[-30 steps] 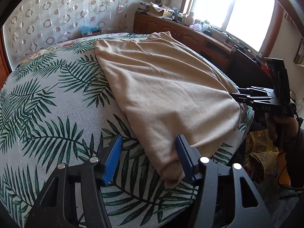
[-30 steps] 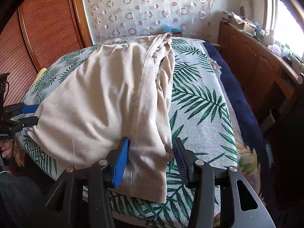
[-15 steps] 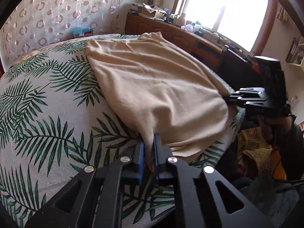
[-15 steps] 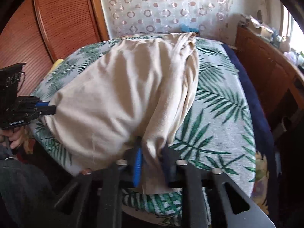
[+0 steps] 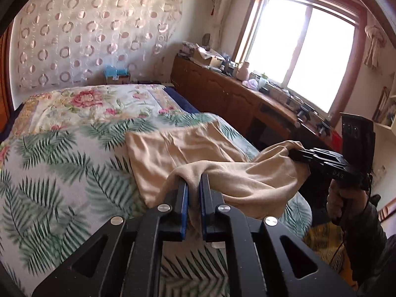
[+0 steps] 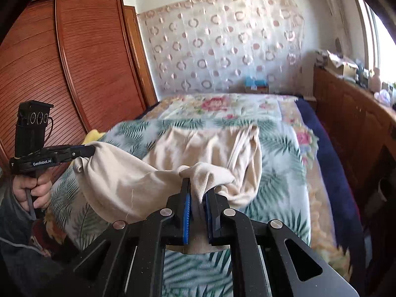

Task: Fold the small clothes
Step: 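Grasp the shirt end with the left gripper while the right gripper grasps it too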

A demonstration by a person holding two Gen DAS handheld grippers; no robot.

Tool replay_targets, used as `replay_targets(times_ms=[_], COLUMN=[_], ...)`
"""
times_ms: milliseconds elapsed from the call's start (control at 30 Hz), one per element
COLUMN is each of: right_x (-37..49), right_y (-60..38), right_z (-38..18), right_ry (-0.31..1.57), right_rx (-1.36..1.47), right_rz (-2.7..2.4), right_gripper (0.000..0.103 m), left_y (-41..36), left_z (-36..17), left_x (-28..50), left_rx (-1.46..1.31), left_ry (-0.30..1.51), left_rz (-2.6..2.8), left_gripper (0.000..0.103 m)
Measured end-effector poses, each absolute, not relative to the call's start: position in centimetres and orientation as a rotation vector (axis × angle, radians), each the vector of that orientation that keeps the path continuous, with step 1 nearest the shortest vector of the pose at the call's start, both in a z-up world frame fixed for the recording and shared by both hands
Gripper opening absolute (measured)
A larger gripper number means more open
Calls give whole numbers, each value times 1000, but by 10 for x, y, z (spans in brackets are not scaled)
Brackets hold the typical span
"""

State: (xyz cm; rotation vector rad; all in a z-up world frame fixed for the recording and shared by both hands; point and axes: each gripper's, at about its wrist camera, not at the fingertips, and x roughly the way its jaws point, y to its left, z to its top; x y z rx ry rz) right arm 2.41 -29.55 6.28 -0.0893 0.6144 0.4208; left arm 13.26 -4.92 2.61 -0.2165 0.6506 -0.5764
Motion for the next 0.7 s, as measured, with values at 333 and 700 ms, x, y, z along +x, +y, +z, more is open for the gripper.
replay_targets(times_ms=[333,700], right_x=[144,201], right_y=[-282,-269], right_z=[55,42], right_ry=[639,688], right_rx=[-59,-90], right_rz=[371,369], right_gripper=[10,11], left_y=[-42,-56], left_z=[13,-19], left_x=[234,279], left_rx=[-243,-197], left_ry=[702,774], left_rz=[-482,-435], left_gripper=[9,10])
